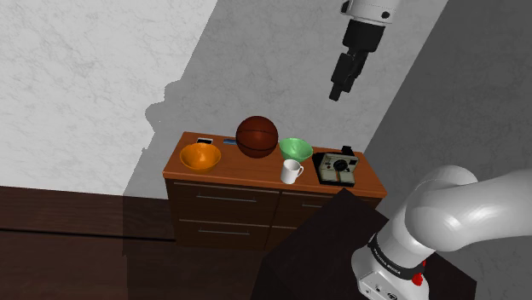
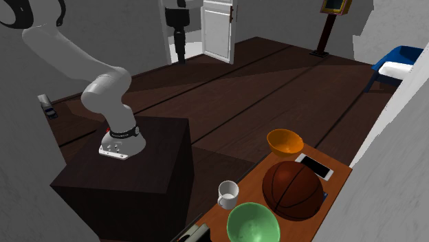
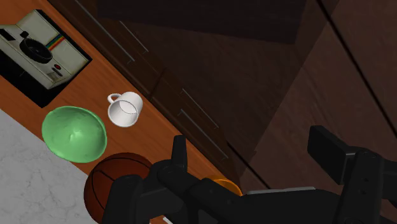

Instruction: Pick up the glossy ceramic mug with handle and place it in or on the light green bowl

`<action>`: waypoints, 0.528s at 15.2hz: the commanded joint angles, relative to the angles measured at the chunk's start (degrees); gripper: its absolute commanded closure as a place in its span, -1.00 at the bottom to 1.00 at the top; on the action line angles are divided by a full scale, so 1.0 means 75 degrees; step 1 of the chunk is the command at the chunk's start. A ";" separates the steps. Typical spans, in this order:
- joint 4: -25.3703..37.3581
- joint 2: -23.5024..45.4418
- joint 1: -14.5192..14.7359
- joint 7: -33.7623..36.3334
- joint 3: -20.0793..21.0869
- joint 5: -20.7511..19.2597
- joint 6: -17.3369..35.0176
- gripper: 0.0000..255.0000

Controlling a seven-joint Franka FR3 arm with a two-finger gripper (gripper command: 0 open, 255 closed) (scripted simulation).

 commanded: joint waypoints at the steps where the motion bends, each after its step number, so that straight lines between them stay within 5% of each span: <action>1: 0.0000 0.0000 0.0000 0.0000 0.0000 0.0000 0.0000 -1.00; 8: -0.1524 0.0238 -0.0094 -0.0629 -0.0373 -0.0326 0.1848 -1.00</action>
